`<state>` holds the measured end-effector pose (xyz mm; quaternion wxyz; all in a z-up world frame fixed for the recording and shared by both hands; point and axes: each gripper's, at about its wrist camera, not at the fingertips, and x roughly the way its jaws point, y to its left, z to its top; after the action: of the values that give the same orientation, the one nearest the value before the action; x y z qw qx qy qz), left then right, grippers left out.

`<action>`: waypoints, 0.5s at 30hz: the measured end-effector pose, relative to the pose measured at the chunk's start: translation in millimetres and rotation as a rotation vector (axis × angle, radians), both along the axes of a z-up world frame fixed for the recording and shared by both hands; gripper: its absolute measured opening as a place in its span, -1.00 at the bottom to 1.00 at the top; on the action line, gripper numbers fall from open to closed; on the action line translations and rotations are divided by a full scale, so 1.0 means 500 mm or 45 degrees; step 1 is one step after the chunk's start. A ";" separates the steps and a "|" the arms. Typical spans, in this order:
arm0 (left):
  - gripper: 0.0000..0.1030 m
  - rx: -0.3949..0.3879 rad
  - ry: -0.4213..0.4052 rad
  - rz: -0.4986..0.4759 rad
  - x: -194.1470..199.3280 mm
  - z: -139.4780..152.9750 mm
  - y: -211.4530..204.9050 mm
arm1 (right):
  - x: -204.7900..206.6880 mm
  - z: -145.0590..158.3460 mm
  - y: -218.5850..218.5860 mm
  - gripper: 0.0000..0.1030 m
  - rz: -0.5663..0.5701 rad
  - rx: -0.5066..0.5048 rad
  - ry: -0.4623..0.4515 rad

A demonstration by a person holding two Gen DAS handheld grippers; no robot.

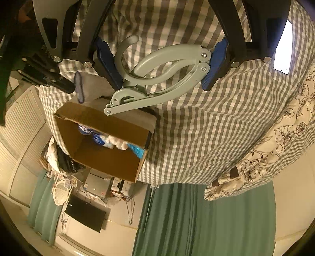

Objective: Organize objects
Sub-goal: 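Grasp the grey-and-white sock with the right gripper while the left gripper holds the hanger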

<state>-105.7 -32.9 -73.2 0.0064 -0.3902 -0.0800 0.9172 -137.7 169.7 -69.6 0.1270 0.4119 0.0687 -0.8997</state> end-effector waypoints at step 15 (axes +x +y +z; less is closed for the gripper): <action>0.63 -0.051 0.001 0.012 0.017 0.010 0.004 | 0.032 0.025 0.033 0.29 -0.013 -0.043 0.022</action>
<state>-97.2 -30.7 -68.4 -0.0056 -0.3895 -0.0634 0.9188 -121.8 186.4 -57.2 0.1286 0.4022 0.0526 -0.9049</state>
